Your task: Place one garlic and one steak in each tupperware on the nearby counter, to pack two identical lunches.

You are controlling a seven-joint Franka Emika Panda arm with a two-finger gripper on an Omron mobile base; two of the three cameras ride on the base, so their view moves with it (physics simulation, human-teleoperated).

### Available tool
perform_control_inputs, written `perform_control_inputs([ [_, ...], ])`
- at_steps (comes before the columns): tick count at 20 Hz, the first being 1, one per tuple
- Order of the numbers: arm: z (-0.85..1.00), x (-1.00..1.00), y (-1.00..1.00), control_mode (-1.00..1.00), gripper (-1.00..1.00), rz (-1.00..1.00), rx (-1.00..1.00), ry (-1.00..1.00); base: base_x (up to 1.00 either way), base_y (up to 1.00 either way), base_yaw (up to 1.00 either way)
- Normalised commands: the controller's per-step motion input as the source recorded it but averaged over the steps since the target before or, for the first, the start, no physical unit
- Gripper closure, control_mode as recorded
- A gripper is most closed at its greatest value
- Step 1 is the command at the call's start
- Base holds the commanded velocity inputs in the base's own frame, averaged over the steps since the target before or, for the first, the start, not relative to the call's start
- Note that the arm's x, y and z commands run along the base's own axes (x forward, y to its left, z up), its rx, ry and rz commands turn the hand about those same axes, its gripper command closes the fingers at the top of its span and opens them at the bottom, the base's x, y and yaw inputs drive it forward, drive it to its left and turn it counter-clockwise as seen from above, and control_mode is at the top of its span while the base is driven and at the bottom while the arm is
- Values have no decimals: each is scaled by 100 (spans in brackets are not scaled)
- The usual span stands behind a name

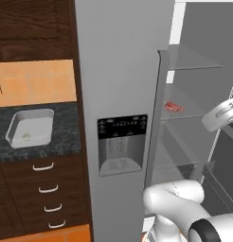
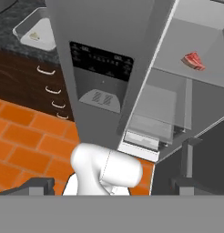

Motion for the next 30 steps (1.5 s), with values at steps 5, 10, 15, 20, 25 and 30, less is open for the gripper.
perform_control_inputs([
  [5,0,0,0,100,-100,0,0,0,0,-52,0],
  [10,0,0,0,100,-100,0,0,0,0,-43,0],
  [15,0,0,0,100,-100,0,0,0,0,-37,0],
  [20,0,0,0,100,-100,0,0,0,0,-16,0],
  [25,0,0,0,-100,-100,0,0,0,0,0,0],
  [30,0,0,0,-100,-100,0,0,0,0,0,0],
])
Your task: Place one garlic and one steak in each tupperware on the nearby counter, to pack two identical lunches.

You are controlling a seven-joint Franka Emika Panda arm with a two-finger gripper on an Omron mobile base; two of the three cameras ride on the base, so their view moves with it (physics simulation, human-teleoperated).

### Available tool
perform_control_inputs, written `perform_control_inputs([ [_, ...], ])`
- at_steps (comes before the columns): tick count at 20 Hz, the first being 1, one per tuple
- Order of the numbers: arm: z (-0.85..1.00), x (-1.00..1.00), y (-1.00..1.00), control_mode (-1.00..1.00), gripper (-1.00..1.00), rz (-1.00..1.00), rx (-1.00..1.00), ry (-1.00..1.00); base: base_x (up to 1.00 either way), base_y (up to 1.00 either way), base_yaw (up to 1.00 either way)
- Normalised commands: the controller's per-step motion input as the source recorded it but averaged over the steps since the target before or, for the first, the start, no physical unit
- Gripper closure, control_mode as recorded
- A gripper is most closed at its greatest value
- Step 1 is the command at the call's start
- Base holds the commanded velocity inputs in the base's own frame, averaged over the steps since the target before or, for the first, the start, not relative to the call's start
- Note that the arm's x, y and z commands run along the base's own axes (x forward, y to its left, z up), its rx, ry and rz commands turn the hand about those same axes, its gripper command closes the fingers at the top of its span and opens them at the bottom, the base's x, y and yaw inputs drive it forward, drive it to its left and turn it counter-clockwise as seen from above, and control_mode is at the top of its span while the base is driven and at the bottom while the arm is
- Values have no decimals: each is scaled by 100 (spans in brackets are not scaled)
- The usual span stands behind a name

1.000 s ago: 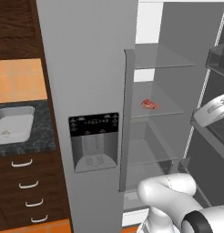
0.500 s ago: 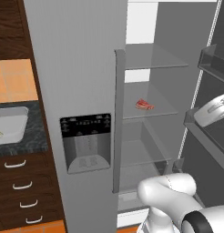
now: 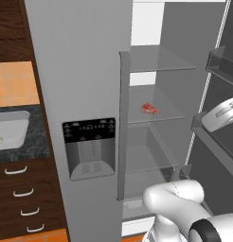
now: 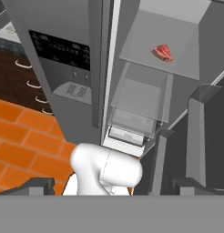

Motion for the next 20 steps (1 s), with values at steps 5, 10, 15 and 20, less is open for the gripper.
perform_control_inputs([
  [5,-16,1,-20,-100,-100,0,1,0,0,0,0],
  [10,-26,40,-5,-100,-100,0,-12,-2,0,0,0],
  [15,-20,45,0,-100,-100,0,-9,-6,0,0,0],
  [20,-26,43,0,-100,-100,2,-1,-1,0,0,0],
])
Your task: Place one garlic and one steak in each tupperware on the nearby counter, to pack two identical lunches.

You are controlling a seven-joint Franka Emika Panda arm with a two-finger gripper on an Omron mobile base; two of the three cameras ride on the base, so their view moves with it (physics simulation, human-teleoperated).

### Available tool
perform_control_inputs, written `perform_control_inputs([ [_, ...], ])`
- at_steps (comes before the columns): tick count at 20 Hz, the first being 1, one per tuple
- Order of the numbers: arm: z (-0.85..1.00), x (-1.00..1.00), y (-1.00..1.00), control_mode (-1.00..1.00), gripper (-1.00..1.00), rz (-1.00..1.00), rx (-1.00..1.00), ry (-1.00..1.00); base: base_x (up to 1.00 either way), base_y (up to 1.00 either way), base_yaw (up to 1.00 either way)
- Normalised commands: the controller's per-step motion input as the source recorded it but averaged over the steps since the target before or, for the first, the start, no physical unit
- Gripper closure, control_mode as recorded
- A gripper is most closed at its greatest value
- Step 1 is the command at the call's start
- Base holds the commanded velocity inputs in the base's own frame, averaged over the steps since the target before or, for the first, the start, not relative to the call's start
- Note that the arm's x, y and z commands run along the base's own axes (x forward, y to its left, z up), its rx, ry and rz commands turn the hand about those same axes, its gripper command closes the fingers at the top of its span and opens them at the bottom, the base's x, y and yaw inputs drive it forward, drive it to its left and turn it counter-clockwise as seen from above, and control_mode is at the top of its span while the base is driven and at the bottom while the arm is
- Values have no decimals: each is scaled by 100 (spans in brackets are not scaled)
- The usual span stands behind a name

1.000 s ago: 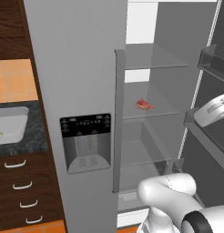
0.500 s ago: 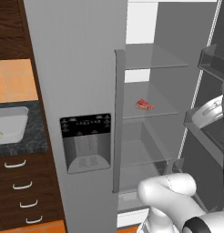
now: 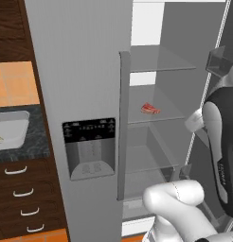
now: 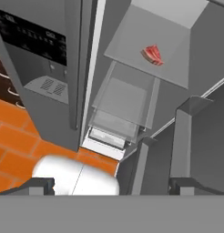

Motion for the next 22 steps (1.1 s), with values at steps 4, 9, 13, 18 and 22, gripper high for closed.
perform_control_inputs([
  [4,-23,47,0,-100,-100,1,0,0,0,0,0],
  [9,-21,47,0,-100,-100,0,0,0,0,0,0],
  [13,-28,46,-9,-100,-100,0,0,0,0,0,0],
  [18,-32,54,-11,-100,-100,0,0,0,0,0,0],
  [22,-26,64,-6,-100,-100,0,0,3,0,0,0],
])
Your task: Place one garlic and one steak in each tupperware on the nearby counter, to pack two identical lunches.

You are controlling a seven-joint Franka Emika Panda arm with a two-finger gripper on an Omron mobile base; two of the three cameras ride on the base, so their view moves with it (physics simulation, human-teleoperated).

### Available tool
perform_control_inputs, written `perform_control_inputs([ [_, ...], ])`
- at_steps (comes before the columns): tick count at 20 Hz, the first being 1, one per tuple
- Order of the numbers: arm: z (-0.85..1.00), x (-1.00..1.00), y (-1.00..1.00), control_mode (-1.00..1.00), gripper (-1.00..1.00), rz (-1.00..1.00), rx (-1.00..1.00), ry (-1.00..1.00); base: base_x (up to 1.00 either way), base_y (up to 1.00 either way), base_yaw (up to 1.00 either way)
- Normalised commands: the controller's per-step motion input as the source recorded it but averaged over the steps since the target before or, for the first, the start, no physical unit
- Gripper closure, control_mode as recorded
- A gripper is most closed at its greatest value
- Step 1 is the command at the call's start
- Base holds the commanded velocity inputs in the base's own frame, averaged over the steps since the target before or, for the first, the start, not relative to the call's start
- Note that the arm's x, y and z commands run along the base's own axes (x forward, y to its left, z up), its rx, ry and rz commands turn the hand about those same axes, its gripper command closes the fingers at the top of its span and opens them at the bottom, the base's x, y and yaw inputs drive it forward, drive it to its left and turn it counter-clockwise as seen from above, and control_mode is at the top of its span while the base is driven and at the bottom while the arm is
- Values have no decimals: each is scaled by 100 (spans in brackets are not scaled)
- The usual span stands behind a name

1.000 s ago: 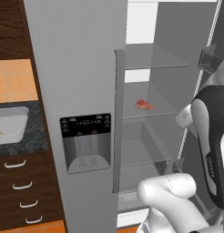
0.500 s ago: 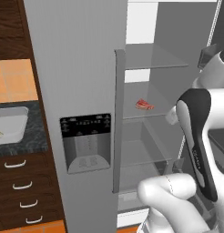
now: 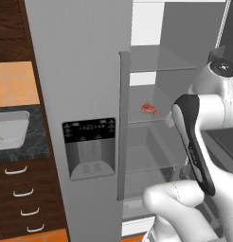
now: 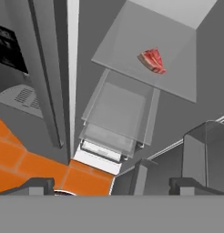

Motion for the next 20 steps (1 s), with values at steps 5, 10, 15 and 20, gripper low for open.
perform_control_inputs([
  [5,-14,66,-2,-100,-100,0,0,6,0,0,0],
  [10,-13,57,-2,-100,-100,0,2,6,0,0,0],
  [15,-29,48,-15,-100,-100,0,8,1,0,0,0],
  [20,-41,53,-9,-100,-100,0,3,0,0,0,0],
])
